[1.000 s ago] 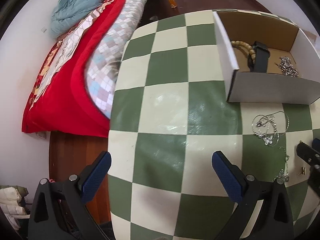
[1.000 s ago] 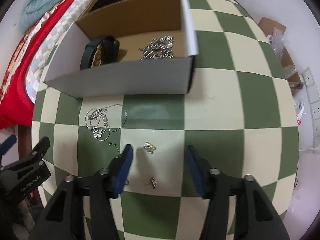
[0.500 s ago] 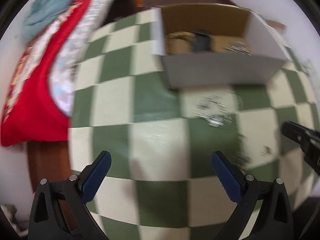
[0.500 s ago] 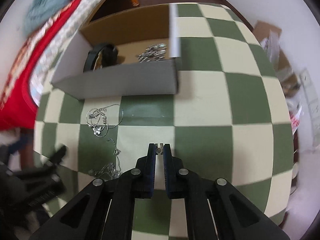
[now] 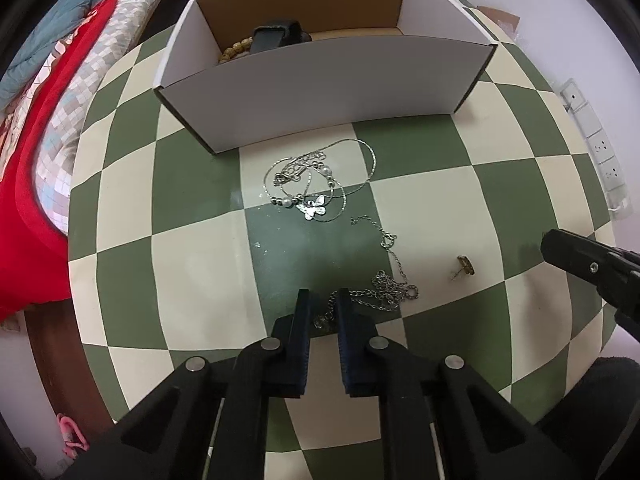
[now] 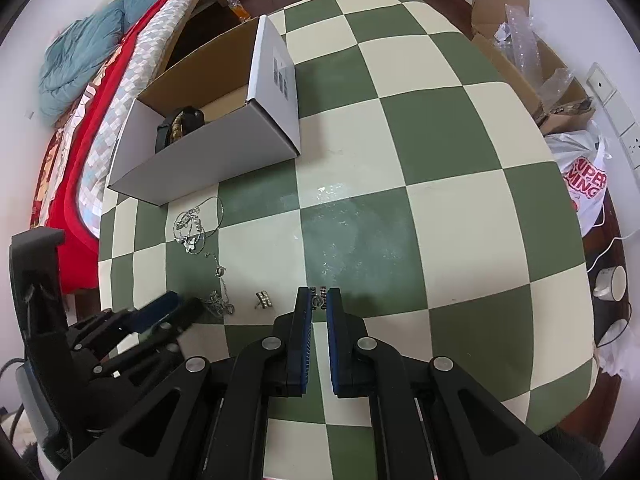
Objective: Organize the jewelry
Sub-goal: 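Grasp the silver chain with the left tool while the right tool holds the earring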
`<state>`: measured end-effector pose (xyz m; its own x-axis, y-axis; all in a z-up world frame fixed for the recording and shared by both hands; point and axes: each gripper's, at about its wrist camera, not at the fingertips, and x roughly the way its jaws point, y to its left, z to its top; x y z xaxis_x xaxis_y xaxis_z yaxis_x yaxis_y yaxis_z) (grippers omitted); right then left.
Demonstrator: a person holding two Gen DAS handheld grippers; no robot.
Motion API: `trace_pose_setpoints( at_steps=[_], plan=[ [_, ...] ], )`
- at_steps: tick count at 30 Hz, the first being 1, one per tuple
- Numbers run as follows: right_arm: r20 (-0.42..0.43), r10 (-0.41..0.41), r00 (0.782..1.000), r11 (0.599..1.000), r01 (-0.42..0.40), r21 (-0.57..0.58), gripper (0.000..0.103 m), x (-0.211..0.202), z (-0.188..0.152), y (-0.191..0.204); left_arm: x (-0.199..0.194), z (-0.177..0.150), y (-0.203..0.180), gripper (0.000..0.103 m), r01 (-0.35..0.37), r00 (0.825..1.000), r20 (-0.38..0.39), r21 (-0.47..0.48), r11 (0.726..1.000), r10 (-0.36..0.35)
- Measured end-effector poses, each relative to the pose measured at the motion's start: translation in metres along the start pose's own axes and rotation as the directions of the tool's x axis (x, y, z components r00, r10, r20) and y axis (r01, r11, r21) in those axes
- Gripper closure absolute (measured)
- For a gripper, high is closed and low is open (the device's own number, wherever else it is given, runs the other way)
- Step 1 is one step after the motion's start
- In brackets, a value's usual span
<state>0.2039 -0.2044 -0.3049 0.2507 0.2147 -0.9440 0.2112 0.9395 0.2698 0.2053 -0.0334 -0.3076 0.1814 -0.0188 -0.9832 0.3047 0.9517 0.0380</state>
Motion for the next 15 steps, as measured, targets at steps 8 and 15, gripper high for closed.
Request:
trace_pose_setpoints(
  at_steps=[8, 15],
  plan=[
    [0.008, -0.029, 1.000, 0.999, 0.029, -0.031, 0.095, -0.005, 0.001, 0.009, -0.016, -0.007, 0.009, 0.099, -0.005, 0.999, 0.046, -0.039, 0.999, 0.006],
    [0.009, 0.003, 1.000, 1.000, -0.003, -0.026, 0.095, -0.010, 0.001, 0.012, -0.050, -0.009, 0.028, 0.099, 0.046, 0.994, 0.104, -0.100, 0.994, -0.036]
  ],
)
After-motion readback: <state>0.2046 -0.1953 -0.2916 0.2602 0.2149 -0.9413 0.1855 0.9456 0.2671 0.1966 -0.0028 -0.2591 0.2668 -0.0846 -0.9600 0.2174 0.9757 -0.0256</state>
